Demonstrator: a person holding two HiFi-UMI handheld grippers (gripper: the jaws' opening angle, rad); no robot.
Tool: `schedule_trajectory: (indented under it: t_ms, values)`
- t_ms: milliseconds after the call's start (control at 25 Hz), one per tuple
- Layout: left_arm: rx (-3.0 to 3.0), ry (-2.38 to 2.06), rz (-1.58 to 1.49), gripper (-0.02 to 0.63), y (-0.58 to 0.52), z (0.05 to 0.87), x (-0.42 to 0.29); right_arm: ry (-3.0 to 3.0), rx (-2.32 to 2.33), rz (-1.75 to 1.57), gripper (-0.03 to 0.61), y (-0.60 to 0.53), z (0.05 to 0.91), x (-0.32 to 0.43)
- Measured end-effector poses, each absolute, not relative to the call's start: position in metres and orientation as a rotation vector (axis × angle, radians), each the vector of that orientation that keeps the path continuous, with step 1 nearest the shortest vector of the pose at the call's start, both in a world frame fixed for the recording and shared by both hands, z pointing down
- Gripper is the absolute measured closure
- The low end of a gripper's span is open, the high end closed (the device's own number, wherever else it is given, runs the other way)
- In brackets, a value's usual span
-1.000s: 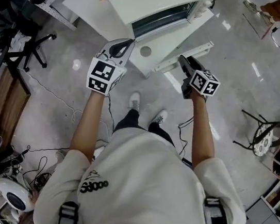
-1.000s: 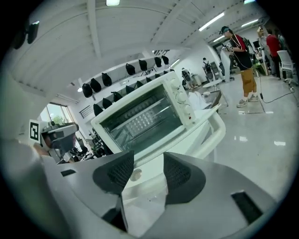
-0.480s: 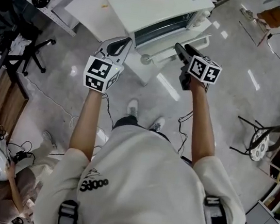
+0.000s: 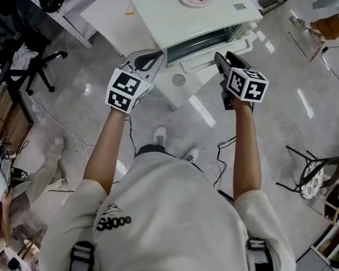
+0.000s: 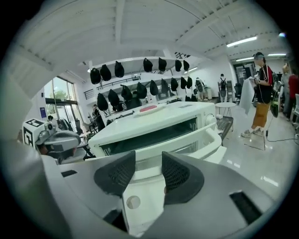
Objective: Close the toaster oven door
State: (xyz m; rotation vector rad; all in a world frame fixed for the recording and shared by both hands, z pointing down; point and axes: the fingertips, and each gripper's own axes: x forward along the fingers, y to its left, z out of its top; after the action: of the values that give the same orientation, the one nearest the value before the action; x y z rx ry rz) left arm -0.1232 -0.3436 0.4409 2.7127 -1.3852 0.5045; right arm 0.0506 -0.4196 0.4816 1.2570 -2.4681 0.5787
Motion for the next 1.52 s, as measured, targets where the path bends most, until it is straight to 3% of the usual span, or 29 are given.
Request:
schedule_trajectory:
  t_ms: [120,720,880,1080,1520]
  values:
    - [2.708,-1.366,0.505,0.594,-0.349,0.445,-0.129,-2.479,1.259,0.568,0.434,-0.438,0.474,0.036]
    - [2.734,-1.359,0.526,0.595,-0.346,0.448,-0.139,-2.408,1.288,0.383,0.434,-0.46,0.46,0.016]
    - [2.787,-1.323,0.536,0.594,-0.351,0.439,-0.123,-2.373,1.374,0.257,0.439,-0.447,0.435,0.045]
    - [2.869,-1.288,0.499,0.595,-0.355,0.414,-0.088,-2.314,1.434,0.184,0.54,-0.418,0.416,0.097]
    - [3.037,-1.192,0.419,0.595,-0.349,0.364,0.004,-2.291,1.576,0.048,0.569,-0.332,0.363,0.208]
